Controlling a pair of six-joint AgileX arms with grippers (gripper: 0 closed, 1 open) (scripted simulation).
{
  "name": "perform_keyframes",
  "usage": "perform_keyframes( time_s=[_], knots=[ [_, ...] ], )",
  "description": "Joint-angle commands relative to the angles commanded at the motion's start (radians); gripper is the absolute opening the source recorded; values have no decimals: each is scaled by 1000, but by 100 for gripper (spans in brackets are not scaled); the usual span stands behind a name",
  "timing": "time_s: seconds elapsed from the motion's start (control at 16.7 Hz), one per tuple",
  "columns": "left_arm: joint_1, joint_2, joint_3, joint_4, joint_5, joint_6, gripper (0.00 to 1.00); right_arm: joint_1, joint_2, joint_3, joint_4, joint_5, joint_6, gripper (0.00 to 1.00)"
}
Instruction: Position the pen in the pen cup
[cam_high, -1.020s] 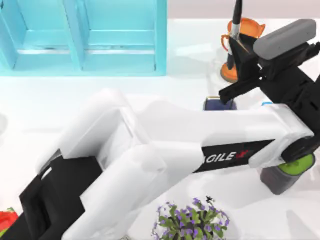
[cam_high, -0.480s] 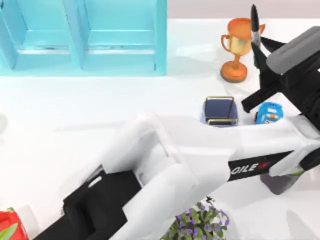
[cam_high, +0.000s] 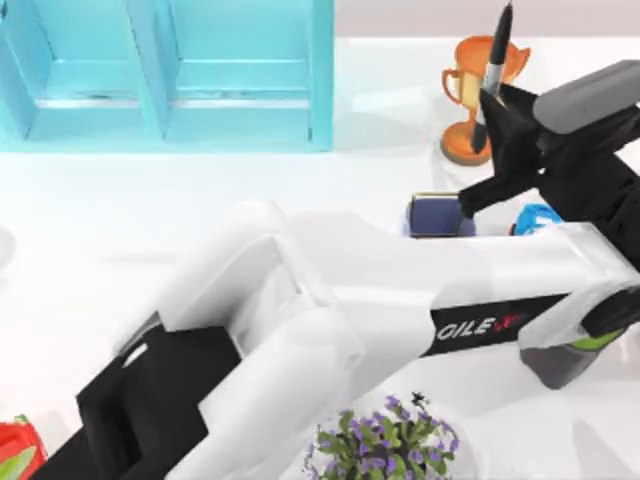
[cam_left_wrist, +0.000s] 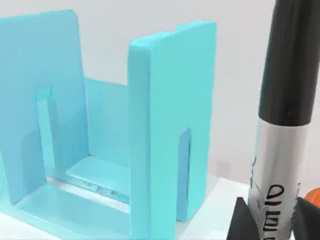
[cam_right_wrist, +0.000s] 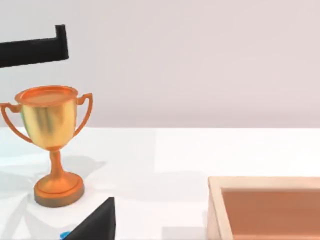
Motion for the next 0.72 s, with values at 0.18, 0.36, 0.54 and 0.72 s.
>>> perform_keyframes(
  time_s=[0.18,0.36,0.54,0.72],
  knots=[
    [0,-1,-1,-1,0,0,0,0,0,0,0,0,0,100],
    [0,-1,-1,-1,0,0,23,0,0,0,0,0,0,100],
    [0,-1,-1,-1,0,0,45,0,0,0,0,0,0,100],
    [0,-1,-1,-1,0,0,68,0,0,0,0,0,0,100]
  ],
)
